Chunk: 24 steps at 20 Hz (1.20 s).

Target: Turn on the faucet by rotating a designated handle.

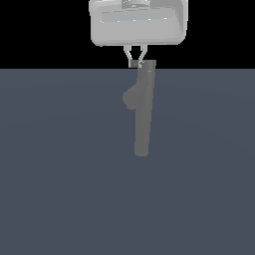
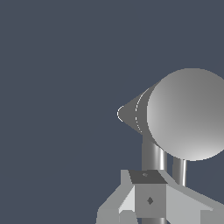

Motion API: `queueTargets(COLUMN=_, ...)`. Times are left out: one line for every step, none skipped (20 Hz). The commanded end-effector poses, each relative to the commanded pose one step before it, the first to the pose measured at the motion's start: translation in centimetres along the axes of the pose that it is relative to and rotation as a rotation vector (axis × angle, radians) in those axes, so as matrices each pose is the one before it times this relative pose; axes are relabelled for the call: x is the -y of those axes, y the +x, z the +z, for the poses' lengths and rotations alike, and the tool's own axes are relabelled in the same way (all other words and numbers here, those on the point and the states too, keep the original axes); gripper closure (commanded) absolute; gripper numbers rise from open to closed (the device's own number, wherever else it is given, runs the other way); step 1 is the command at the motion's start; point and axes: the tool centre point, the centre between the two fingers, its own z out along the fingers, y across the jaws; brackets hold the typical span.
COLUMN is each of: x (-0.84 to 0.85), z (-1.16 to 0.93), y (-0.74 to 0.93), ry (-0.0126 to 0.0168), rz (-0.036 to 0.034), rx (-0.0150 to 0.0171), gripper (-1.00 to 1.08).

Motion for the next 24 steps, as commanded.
queueTargets(x=-2.03, z=-0.099, y=-1.055, ry=-0.0029, rz=0.01675, rx=0.01275, gripper=1.08)
queueTargets(x=-0.41, z=-0.009, y=-0.23, ry=-0.00021, rz=-0.00065, rx=0.0012, gripper=1.08)
queueTargets(x=-0.417, z=-0.014, y=-0.232, ry=-0.00022, rz=-0.00061, rx=0.00112, gripper=1.08)
queueTargets(x=0.0, z=0.0, y=0.0, ry=0.0, rz=0.0, rx=0.0, gripper=1.08)
queueTargets(x=1.989, z=0.099, y=0.492, ry=0.00206, rz=-0.03004, rx=-0.00895, gripper=1.08)
queueTargets(x=-0.666, z=-0.011, y=0.185, ry=-0.00024, rz=0.00303, rx=0.00099, gripper=1.08)
queueTargets(x=-0.664, z=-0.011, y=0.185, ry=-0.00024, rz=0.00303, rx=0.00099, gripper=1.08)
queueTargets(x=-0.661, z=-0.01, y=0.184, ry=-0.00024, rz=0.00303, rx=0.00099, gripper=1.08)
queueTargets(x=-0.656, z=-0.011, y=0.184, ry=-0.00024, rz=0.003, rx=0.00098, gripper=1.08)
queueTargets(x=-0.653, z=-0.01, y=0.183, ry=-0.00024, rz=0.003, rx=0.00098, gripper=1.08)
queueTargets(x=-0.647, z=-0.011, y=0.183, ry=-0.00023, rz=0.00296, rx=0.00097, gripper=1.08)
queueTargets(x=-0.643, z=-0.01, y=0.183, ry=-0.00023, rz=0.00296, rx=0.00097, gripper=1.08)
queueTargets(x=-0.637, z=-0.01, y=0.182, ry=-0.00022, rz=0.00293, rx=0.00096, gripper=1.08)
queueTargets(x=-0.63, z=-0.011, y=0.182, ry=-0.00021, rz=0.00289, rx=0.00095, gripper=1.08)
queueTargets(x=-0.608, z=-0.01, y=0.18, ry=-0.00019, rz=0.00282, rx=0.00092, gripper=1.08)
queueTargets(x=0.0, z=0.0, y=0.0, ry=0.0, rz=0.0, rx=0.0, gripper=1.08)
queueTargets(x=3.407, z=0.093, y=-1.171, ry=0.0044, rz=-0.05336, rx=0.01349, gripper=1.08)
queueTargets(x=-0.285, z=-0.007, y=0.358, ry=-0.0003, rz=0.00327, rx=-0.00083, gripper=1.08)
queueTargets(x=-0.285, z=-0.007, y=0.357, ry=-0.0003, rz=0.00327, rx=-0.00083, gripper=1.08)
queueTargets(x=-0.284, z=-0.008, y=0.355, ry=-0.0003, rz=0.00327, rx=-0.00083, gripper=1.08)
queueTargets(x=-0.282, z=-0.008, y=0.354, ry=-0.00029, rz=0.00323, rx=-0.00082, gripper=1.08)
queueTargets(x=-0.281, z=-0.008, y=0.353, ry=-0.00029, rz=0.00323, rx=-0.00082, gripper=1.08)
queueTargets(x=-0.281, z=-0.008, y=0.351, ry=-0.00028, rz=0.00323, rx=-0.00082, gripper=1.08)
queueTargets(x=-0.278, z=-0.008, y=0.35, ry=-0.00028, rz=0.0032, rx=-0.00081, gripper=1.08)
